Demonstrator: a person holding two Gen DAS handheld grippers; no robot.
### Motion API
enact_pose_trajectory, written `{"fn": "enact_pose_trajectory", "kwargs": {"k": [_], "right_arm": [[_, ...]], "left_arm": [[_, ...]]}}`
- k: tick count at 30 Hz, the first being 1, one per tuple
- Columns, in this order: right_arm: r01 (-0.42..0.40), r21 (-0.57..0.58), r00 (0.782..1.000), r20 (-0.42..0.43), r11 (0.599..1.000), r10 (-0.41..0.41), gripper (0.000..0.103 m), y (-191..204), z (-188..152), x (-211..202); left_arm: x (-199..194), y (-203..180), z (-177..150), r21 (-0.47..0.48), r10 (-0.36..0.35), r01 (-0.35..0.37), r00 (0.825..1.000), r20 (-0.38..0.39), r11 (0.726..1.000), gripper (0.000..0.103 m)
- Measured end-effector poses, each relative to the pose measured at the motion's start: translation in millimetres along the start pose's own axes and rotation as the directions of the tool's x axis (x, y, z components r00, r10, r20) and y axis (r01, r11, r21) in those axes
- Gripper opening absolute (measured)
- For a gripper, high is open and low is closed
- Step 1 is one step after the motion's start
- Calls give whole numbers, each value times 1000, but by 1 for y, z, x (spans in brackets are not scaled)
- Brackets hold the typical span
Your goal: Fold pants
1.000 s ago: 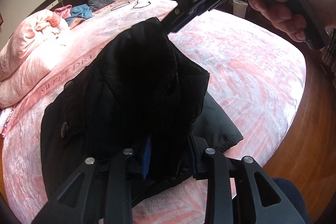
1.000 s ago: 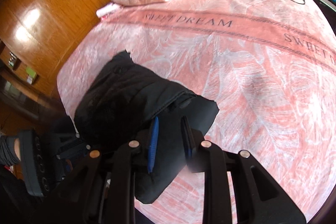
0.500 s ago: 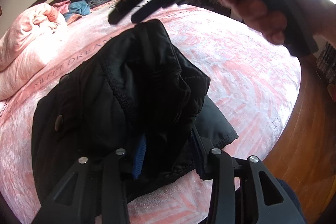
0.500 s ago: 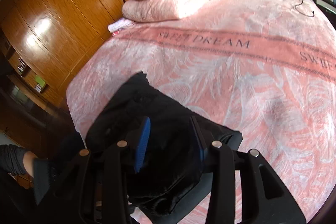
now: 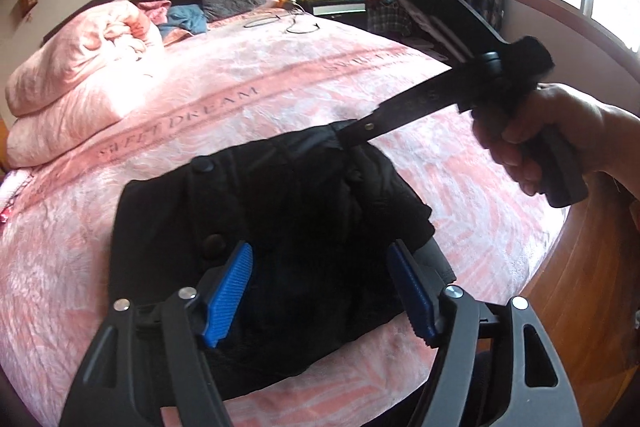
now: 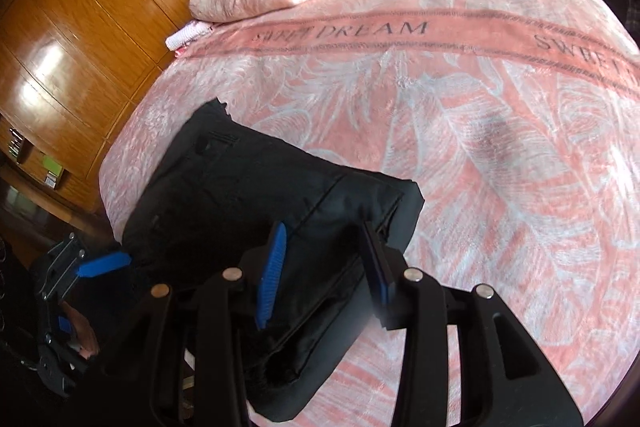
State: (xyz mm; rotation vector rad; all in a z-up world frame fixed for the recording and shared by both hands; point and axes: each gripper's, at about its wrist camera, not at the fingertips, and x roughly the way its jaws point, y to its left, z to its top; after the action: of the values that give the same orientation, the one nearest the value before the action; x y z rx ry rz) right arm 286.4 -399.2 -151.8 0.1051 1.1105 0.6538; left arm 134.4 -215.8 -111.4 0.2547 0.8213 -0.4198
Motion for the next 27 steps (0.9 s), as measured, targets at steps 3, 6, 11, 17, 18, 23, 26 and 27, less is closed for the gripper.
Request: {"fn": "enact_pose_trajectory", "kwargs": {"k": [3,6,11,17,18,23,26,27], "right_arm": [[16,-12,999,36,1000,-15,41,13,-1,-22],[23,-30,998,59,999,-21,42,29,-10,-37],[16,-40,999,35,999,-14,42,44,-31,-20],[43,77,999,-20,996,-42,46,18,-62,7],[34,110,999,24,993,-36,47,17,-65,-5],[-115,366,990,124,923,73,57,-4,-98,-33],[-180,478,983,117,860,141,57,-12,-114,-18],[-179,498,984,108,848,144,59,-13,-114,-13]], "left_arm": [[-14,14,-2,4,16,-16,1000,21,1000,75],[-25,48,-9,-53,35,-32,998,51,998,81],[-11,113,-26,-148,98,-96,995,10,984,82],[22,156,-48,-216,90,-108,992,-91,970,82],[22,161,-50,-227,81,-101,992,-93,969,82],[17,184,-61,-290,32,-54,996,-79,956,83],[19,192,-67,-319,19,-45,996,-85,947,83],[20,195,-69,-335,9,-38,996,-86,941,83]]}}
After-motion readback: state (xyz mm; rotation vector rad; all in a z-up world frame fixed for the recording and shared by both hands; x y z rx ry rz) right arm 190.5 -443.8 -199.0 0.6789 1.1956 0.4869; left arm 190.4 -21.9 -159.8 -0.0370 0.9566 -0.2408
